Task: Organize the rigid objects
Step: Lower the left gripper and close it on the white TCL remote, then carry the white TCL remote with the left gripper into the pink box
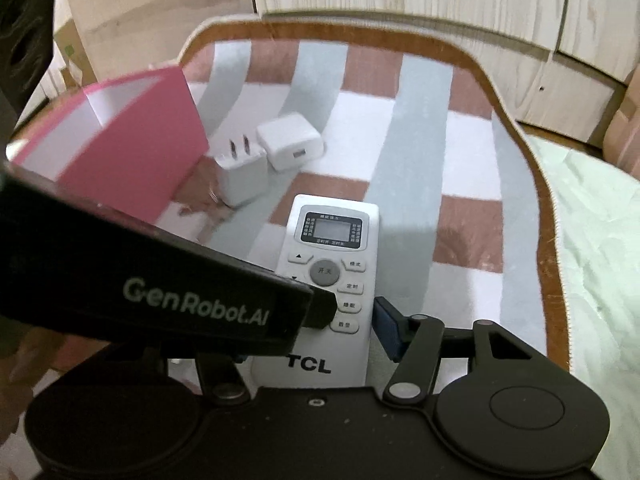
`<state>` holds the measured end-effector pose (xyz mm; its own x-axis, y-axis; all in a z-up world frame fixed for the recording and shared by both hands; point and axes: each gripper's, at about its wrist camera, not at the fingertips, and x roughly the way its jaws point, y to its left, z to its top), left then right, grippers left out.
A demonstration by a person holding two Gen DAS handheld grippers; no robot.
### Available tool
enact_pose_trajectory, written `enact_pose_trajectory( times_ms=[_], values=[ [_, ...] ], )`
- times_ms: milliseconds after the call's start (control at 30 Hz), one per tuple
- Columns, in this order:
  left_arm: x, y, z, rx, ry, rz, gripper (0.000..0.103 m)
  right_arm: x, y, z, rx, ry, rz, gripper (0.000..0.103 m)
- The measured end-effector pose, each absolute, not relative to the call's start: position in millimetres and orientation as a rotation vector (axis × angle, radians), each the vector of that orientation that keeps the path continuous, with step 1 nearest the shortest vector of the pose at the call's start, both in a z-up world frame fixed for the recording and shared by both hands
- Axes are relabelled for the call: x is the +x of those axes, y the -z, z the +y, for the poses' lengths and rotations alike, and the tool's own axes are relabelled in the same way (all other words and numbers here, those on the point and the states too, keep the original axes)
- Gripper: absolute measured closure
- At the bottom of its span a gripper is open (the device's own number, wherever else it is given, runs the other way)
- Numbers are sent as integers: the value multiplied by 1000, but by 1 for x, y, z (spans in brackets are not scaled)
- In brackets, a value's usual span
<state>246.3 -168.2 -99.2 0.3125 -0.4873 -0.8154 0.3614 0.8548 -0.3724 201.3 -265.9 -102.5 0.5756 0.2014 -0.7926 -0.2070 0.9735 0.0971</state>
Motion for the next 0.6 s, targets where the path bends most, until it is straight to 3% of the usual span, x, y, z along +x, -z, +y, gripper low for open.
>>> enact_pose_trajectory(
  times_ms=[600],
  values=[
    [184,5,-103,-102,571,1028,69,143,28,-225,39,-276,837,39]
  ],
)
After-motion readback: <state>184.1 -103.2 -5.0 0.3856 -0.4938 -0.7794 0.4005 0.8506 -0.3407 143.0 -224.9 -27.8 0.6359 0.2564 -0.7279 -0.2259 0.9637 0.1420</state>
